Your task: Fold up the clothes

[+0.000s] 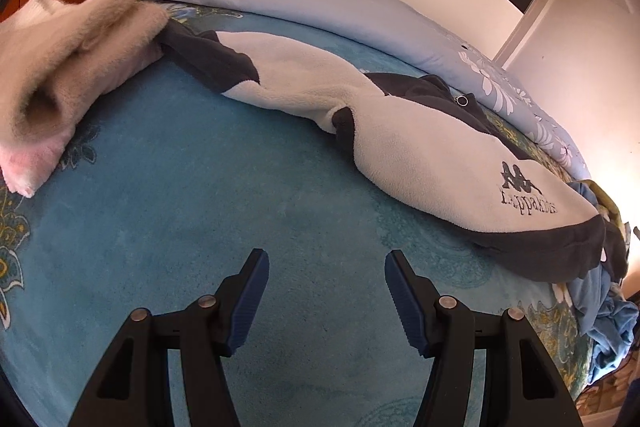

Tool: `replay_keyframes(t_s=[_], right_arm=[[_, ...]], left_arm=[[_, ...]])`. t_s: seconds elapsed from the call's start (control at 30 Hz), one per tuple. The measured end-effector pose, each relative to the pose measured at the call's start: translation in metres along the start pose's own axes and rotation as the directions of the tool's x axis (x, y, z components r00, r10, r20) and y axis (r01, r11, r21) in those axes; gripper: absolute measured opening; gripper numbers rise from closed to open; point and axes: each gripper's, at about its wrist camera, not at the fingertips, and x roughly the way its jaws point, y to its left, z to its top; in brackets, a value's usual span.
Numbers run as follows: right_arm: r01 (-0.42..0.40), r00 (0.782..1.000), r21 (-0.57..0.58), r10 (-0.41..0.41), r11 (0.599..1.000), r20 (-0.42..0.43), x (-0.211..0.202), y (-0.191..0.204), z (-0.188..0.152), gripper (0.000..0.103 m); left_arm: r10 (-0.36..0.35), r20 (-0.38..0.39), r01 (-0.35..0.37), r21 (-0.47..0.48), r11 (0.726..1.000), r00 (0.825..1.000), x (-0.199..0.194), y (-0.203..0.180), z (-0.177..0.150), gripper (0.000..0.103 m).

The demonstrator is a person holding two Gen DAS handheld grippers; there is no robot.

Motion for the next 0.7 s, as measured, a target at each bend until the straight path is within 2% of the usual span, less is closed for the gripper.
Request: replay_keyframes(t_s=[0.07,0.13,0.2,0.23,0.27,0.33,0.37,0.4,0.47,0.6,0.63,0.67,0.7], right_arm=[[-0.027,0.998,-0.037,0.029,0.999,0.054,-0.024,0.009,0.002,0.059],[-0.184,0.979,-0.064,0.188,0.981,0.076,-0.044,0.030,-0.002,0.059],[-0.377,0.925,-0.110,0.380,0.920,0.007,-0.046,0.067,-0.017,0.060],[-0.464,0.885,-0.131,0.462,0.876,-0.047,-0.044,0.090,-0.027,0.061],[-0.513,0.858,-0.166,0.502,0.842,-0.103,-0.038,0.114,-0.037,0.061],[-0.584,0.811,-0.241,0.543,0.775,-0.219,-0.025,0.162,-0.059,0.060],[-0.594,0.804,-0.285,0.543,0.752,-0.243,-0.021,0.180,-0.067,0.060],[-0.588,0.809,-0.330,0.538,0.739,-0.236,-0.018,0.193,-0.071,0.060],[-0.607,0.795,-0.339,0.551,0.719,-0.253,-0.020,0.200,-0.070,0.061],[-0.653,0.757,-0.332,0.581,0.680,-0.299,-0.025,0.209,-0.066,0.060],[-0.665,0.747,-0.330,0.588,0.670,-0.310,-0.027,0.212,-0.065,0.056],[-0.676,0.737,-0.328,0.595,0.660,-0.321,-0.028,0.214,-0.064,0.045],[-0.687,0.727,-0.325,0.601,0.650,-0.332,-0.030,0.216,-0.063,0.040]], left_arm=[[-0.007,0.005,0.007,-0.016,1.000,1.000,-0.002,0.002,-0.003,0.064],[-0.022,0.012,0.023,-0.040,0.999,1.000,-0.002,0.002,-0.007,0.064],[-0.053,0.005,0.053,-0.067,0.996,0.999,0.001,0.001,-0.009,0.065],[-0.069,0.000,0.069,-0.080,0.994,0.998,0.003,0.000,-0.010,0.065],[-0.088,-0.011,0.087,-0.086,0.993,0.996,0.005,-0.003,-0.011,0.065],[-0.109,-0.021,0.108,-0.062,0.992,0.994,0.001,-0.010,-0.011,0.065],[-0.102,-0.015,0.101,-0.042,0.994,0.995,-0.003,-0.013,-0.012,0.065],[-0.094,-0.008,0.094,-0.022,0.995,0.995,-0.007,-0.016,-0.013,0.065],[-0.067,0.001,0.067,-0.011,0.998,0.998,-0.011,-0.016,-0.015,0.066],[-0.076,-0.001,0.076,-0.086,0.993,0.997,-0.007,-0.002,-0.023,0.066],[-0.080,-0.006,0.079,-0.101,0.992,0.997,-0.005,0.001,-0.025,0.066],[-0.080,-0.014,0.078,-0.111,0.991,0.997,-0.003,0.004,-0.026,0.066],[-0.076,-0.024,0.073,-0.116,0.991,0.997,0.000,0.007,-0.027,0.066]])
